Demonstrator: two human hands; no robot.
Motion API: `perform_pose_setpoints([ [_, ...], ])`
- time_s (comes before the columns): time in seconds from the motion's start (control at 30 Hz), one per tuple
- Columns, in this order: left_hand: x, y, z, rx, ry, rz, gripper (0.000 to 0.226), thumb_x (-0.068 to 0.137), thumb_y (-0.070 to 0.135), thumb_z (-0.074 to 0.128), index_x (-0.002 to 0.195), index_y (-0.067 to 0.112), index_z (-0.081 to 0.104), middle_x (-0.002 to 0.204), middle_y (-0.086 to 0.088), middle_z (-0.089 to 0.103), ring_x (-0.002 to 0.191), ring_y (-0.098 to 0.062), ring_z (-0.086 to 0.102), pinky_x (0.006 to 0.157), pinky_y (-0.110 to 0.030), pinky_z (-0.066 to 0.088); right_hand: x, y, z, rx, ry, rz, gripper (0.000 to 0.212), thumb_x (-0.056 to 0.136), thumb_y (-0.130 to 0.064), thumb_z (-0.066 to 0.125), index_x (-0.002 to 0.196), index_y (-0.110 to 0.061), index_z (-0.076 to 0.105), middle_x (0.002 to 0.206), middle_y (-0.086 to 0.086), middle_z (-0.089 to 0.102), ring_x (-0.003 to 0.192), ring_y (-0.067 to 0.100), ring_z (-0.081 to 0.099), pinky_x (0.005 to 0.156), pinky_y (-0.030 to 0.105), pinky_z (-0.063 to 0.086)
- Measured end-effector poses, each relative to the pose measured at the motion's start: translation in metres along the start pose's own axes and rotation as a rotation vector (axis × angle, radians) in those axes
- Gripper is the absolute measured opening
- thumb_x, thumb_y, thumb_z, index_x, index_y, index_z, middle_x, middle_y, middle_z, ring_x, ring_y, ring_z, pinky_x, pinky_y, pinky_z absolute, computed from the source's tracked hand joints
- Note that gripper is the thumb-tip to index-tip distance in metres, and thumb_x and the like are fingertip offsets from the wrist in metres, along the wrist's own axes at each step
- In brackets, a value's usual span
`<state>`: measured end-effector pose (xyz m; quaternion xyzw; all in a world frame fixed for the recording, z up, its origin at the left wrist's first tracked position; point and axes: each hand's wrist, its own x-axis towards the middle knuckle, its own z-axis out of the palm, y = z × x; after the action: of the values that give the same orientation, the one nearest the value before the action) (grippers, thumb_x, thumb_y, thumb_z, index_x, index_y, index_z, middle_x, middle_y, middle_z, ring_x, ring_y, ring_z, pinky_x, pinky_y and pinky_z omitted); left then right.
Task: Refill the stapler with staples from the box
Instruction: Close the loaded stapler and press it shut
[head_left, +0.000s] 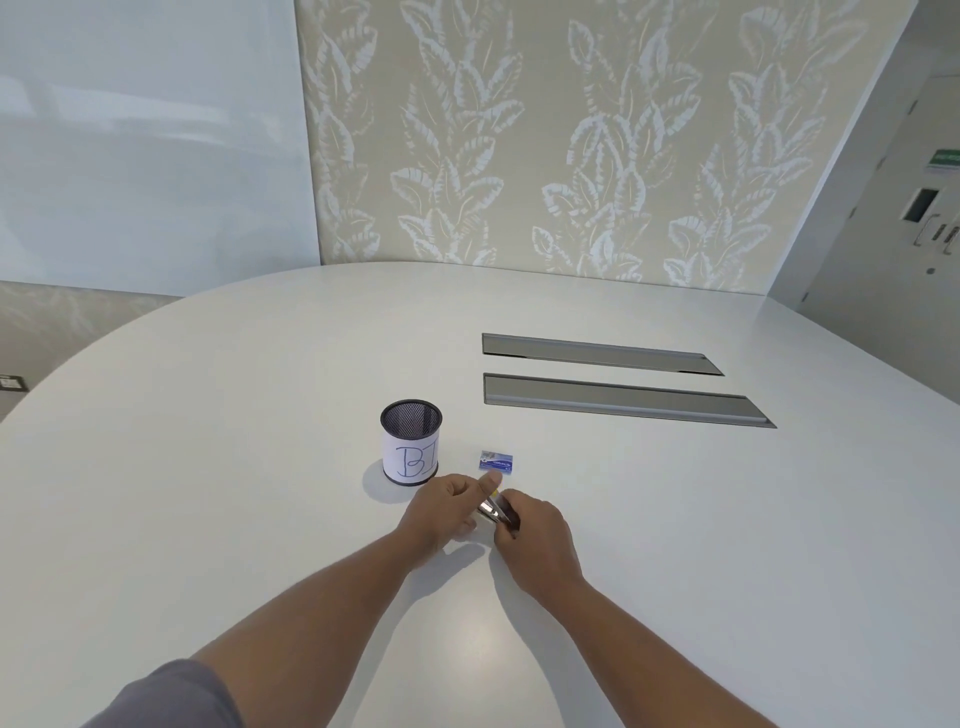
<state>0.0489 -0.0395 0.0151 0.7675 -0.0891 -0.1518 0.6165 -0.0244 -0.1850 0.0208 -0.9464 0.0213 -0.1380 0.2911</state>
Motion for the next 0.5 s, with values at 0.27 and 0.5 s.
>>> perform_pose_setpoints([
  [0.27, -0.004, 0.001, -0.005, -0.014, -0.108, 0.003, 0.044, 0.084, 0.052, 0.072, 0.083, 0.008, 0.069, 0.066, -0.001, 0.055, 0.056, -0.013, 0.046, 0.055, -0.021, 0.042, 0.002, 0.014, 0.005, 0.17, -0.075, 0.022, 0.032, 0.09, -0.015, 0.065, 0.121, -0.02, 0.064, 0.102, -0.005, 0.065, 0.089, 0.014, 0.058, 0.077, 0.021, 0.046],
  [0.5, -0.003, 0.006, -0.017, -0.086, -0.206, -0.061, 0.039, 0.086, 0.03, 0.078, 0.119, 0.013, 0.065, 0.091, -0.004, 0.064, 0.076, -0.016, 0.061, 0.068, -0.024, 0.053, 0.012, 0.019, -0.01, 0.361, -0.304, 0.028, 0.023, 0.084, -0.037, 0.072, 0.103, -0.024, 0.071, 0.093, 0.004, 0.072, 0.074, 0.01, 0.056, 0.072, 0.037, 0.052],
])
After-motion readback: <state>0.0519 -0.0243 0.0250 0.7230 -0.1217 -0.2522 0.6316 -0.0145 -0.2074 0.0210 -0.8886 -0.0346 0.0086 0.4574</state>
